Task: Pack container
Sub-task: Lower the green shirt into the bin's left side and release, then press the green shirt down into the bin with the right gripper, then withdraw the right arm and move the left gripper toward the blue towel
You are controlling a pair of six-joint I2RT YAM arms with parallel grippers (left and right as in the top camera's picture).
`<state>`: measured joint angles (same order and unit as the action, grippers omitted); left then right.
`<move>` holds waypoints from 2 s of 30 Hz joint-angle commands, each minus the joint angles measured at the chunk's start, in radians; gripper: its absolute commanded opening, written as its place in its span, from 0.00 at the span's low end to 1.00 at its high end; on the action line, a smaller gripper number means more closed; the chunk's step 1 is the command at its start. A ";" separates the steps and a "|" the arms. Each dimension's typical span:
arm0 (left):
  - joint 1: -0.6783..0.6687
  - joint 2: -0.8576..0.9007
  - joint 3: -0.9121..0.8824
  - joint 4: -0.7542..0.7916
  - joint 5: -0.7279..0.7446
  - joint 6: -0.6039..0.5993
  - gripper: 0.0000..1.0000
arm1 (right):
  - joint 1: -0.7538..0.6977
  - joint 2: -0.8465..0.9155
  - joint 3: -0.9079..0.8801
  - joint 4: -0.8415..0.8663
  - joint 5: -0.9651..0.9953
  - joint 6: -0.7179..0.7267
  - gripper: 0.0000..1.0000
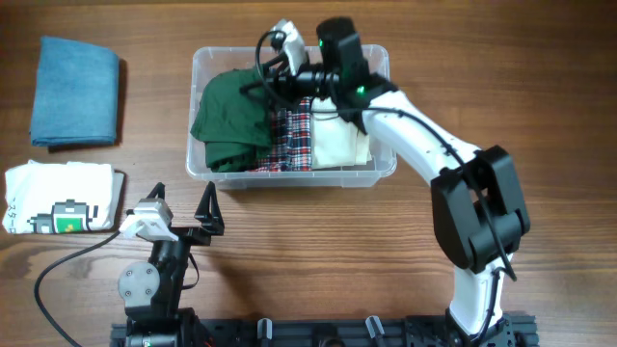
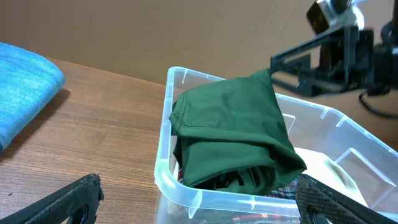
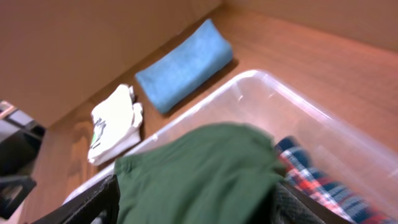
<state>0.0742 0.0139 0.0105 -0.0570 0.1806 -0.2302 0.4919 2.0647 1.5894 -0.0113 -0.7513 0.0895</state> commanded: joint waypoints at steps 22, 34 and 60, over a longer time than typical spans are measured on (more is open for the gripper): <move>0.000 -0.007 -0.005 -0.004 -0.002 0.016 1.00 | 0.128 0.075 0.119 -0.269 0.236 -0.195 0.39; 0.000 -0.007 -0.005 -0.004 -0.002 0.016 1.00 | 0.114 0.207 0.121 -0.227 0.214 -0.174 0.40; 0.000 -0.007 -0.005 -0.005 -0.025 0.016 1.00 | -0.533 -0.354 0.118 -0.658 0.465 0.201 1.00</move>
<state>0.0742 0.0139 0.0105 -0.0570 0.1719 -0.2298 0.0307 1.6951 1.7092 -0.6331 -0.4168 0.2394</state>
